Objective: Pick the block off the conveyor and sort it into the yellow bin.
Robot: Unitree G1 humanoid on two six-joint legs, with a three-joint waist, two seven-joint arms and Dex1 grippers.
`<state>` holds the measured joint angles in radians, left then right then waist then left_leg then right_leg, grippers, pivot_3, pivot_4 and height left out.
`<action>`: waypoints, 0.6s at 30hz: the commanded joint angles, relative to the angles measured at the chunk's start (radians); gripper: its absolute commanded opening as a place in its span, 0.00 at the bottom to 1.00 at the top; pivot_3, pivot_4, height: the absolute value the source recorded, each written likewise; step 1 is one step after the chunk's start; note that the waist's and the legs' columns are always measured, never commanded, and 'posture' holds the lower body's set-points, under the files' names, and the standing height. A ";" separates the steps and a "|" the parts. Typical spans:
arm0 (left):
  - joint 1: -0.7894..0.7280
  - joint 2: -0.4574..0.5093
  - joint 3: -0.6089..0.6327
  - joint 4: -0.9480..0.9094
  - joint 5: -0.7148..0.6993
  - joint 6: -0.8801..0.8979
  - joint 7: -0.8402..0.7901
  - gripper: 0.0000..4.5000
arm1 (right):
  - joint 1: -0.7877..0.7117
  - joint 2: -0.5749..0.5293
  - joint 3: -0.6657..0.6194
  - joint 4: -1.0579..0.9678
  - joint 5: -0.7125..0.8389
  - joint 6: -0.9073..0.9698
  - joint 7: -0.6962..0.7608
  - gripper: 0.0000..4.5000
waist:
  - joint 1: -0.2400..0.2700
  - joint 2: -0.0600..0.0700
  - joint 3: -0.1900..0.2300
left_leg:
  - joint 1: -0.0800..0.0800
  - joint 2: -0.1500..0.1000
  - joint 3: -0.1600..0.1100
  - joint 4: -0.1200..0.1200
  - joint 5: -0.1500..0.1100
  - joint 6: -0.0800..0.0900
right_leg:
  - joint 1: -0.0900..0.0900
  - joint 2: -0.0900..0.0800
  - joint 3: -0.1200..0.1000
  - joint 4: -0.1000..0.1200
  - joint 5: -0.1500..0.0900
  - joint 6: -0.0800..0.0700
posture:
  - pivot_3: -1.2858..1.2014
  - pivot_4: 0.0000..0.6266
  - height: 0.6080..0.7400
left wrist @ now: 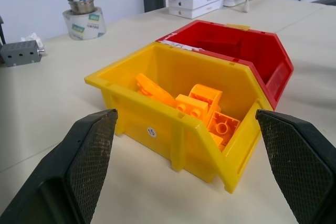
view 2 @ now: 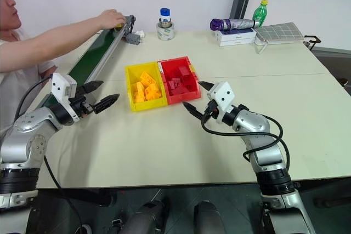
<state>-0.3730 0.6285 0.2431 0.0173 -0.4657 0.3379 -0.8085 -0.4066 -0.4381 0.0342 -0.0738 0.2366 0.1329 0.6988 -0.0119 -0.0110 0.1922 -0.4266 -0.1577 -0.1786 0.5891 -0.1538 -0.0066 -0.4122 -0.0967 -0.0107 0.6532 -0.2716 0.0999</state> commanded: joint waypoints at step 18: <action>0.036 -0.003 0.107 -0.080 -0.108 0.052 0.043 0.99 | -0.014 0.006 -0.002 -0.015 0.003 -0.019 0.009 1.00 | -0.002 0.000 0.000 | 0.000 0.000 0.001 0.000 0.000 0.000 | 0.000 0.000 0.001 0.000 0.000 0.000 | 0.52 0.24 1.00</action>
<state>-0.3469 0.6165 0.3047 -0.0306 -0.5480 0.3930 -0.7649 -0.4068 -0.4351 0.0353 -0.0735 0.2366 0.1309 0.7051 -0.0136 -0.0110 0.1922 -0.4265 -0.1573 -0.1770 0.5889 -0.1541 -0.0063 -0.4127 -0.0966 -0.0095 0.6533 -0.2716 0.0999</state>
